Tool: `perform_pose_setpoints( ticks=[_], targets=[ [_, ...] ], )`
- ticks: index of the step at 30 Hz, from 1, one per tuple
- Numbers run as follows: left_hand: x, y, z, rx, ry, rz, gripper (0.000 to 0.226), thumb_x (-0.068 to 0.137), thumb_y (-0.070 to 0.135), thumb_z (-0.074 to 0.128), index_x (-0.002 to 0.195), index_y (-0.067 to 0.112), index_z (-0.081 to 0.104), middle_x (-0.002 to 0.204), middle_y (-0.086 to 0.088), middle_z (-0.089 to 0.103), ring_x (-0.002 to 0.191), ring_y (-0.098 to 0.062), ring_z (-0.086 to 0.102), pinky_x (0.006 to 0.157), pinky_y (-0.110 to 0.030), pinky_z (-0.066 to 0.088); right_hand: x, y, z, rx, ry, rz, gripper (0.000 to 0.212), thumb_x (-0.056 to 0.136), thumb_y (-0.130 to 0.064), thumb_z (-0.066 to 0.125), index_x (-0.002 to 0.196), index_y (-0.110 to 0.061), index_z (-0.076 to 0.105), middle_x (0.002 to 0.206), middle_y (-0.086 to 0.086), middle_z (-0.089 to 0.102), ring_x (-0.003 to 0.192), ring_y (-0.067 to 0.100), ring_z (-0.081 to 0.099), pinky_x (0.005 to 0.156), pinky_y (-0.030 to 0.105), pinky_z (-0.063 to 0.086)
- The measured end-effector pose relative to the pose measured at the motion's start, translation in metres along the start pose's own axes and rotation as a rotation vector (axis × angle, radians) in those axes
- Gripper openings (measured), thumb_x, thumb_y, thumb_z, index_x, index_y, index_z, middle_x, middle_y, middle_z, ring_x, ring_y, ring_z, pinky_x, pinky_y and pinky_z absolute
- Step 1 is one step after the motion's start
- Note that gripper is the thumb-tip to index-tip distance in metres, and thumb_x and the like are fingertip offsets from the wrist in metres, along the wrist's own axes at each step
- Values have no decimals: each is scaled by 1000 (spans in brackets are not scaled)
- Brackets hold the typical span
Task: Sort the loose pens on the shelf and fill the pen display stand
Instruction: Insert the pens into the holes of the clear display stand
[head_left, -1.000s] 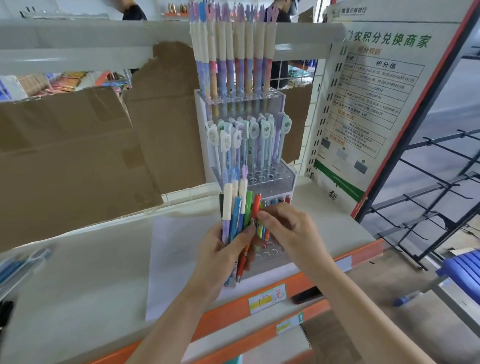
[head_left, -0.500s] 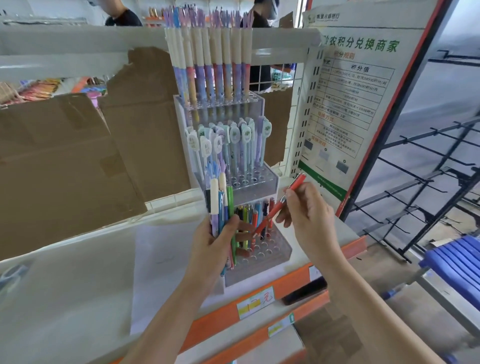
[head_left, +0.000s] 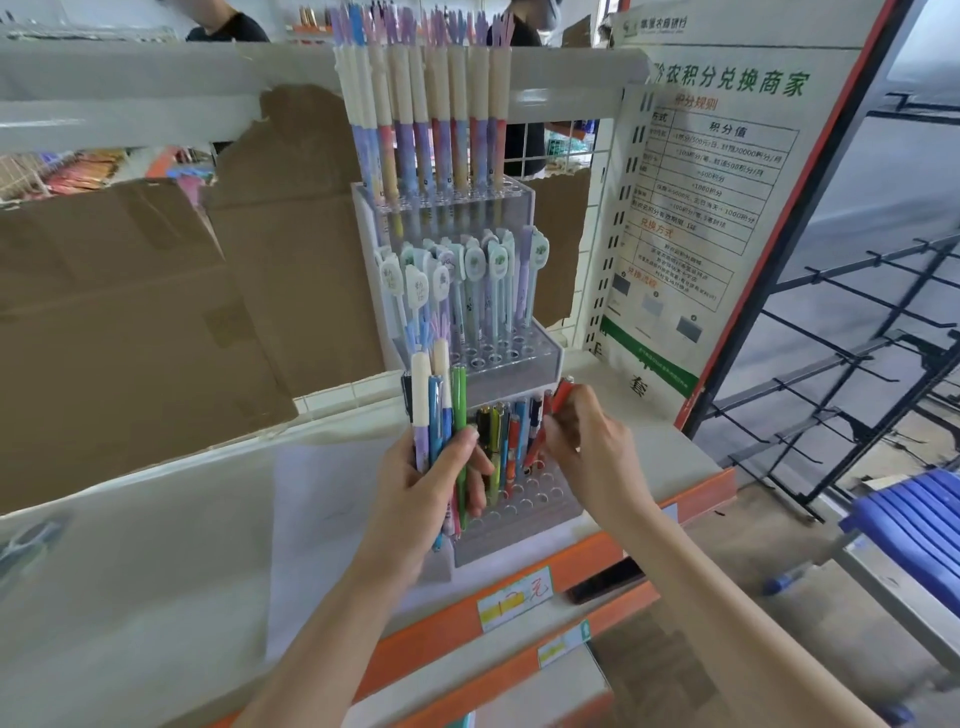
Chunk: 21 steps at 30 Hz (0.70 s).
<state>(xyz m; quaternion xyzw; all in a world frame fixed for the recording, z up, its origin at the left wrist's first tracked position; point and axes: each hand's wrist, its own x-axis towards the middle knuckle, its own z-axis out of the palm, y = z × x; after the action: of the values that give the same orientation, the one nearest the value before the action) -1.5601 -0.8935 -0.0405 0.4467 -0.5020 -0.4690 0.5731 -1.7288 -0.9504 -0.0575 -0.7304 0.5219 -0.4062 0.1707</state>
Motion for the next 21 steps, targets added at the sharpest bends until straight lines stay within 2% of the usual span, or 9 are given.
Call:
perform_pose_setpoints(
  ticks=[3,6,9,12,14,18,21],
  targets=[
    [-1,-1,-2,-12,-4,3,37,83,35,56,70,2,59,50,-7,56,40,-17,48,37,-21,37,2,2,5,-43,-127,86,11,95,-16,50,97,-6,47,81,8,62,70,28,60,64,34,47],
    [-3,-3,-5,-2,-5,-6,34,83,37,57,65,9,61,50,-10,54,38,-17,46,35,-22,35,0,3,10,-106,-236,128,13,95,-18,53,97,-5,51,83,7,59,74,27,59,69,35,49],
    [-4,-4,-6,-3,-19,-24,33,87,36,55,63,15,61,49,-10,50,41,-20,45,35,-22,34,1,4,11,-96,-216,154,12,93,-17,55,94,-5,53,83,7,59,73,26,58,69,34,48],
    [-4,-4,-6,-11,-36,-45,33,90,34,53,64,16,61,50,-9,48,42,-20,44,36,-21,33,-1,3,12,-98,-221,117,12,93,-13,53,85,-10,45,79,7,59,69,25,56,64,32,43],
    [-4,-5,-5,-3,-42,-61,32,92,32,52,66,16,62,52,-8,49,43,-19,45,36,-22,33,-3,3,14,-91,-222,96,16,94,-11,51,82,-12,40,82,11,63,71,28,58,65,34,45],
    [-5,-5,-3,10,-49,-77,30,93,30,51,69,15,62,55,-6,51,44,-18,46,37,-22,33,-3,3,14,-41,-207,156,11,96,-10,47,86,-6,44,83,14,67,77,30,64,74,43,52],
    [-5,-4,-2,13,-54,-74,30,94,28,51,70,13,61,54,-6,51,44,-19,46,37,-22,34,-3,2,12,-15,-222,179,12,97,-13,46,87,-9,42,82,14,68,77,30,66,75,46,53]
  ],
)
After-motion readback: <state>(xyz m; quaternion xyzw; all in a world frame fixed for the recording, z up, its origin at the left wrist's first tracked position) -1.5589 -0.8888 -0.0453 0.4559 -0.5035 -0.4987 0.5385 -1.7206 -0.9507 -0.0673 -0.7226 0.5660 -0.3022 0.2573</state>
